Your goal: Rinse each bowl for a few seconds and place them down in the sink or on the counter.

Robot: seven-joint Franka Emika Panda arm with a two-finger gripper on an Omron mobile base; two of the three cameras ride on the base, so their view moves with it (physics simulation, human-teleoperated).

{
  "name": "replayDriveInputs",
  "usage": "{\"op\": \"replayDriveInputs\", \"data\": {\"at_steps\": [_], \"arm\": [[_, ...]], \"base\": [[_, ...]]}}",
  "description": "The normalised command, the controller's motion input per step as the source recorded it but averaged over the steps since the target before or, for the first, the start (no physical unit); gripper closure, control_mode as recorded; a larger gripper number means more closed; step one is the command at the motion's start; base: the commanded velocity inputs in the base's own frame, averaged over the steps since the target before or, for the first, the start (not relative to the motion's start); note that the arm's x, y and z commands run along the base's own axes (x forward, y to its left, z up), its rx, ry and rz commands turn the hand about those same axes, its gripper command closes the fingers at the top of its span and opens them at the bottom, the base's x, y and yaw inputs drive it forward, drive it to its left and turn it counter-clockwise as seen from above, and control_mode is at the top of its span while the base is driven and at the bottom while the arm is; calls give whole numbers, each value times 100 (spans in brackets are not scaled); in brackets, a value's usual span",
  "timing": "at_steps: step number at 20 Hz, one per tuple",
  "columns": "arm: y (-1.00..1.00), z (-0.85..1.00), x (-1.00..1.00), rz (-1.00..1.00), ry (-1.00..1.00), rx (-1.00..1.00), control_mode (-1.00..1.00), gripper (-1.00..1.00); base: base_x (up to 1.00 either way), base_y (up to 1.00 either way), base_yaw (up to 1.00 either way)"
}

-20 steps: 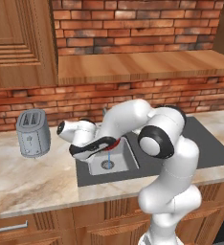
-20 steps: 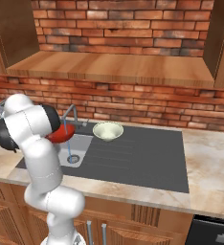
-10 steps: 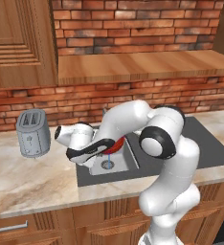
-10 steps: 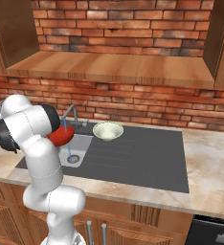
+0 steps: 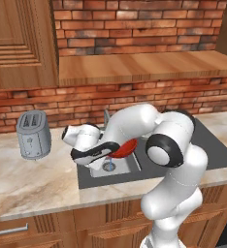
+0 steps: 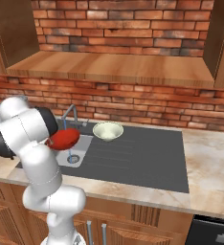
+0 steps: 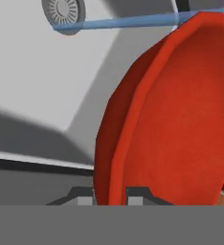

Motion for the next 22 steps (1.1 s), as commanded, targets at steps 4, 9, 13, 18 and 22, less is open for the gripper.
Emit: {"op": "replayDriveInputs", "data": {"at_steps": [4, 9, 13, 18, 22], "arm": [[-35, 9, -29, -14, -5, 0, -100, 100], [-31, 9, -23, -14, -4, 0, -100, 100], [-35, 2, -1, -14, 0, 0, -100, 100], [-33, 3, 1, -12, 0, 0, -100, 100], [-32, 4, 1, -6, 0, 0, -100, 100]], "base": [[0, 0, 0], [0, 0, 0], [0, 0, 0], [0, 0, 0], [0, 0, 0]]}}
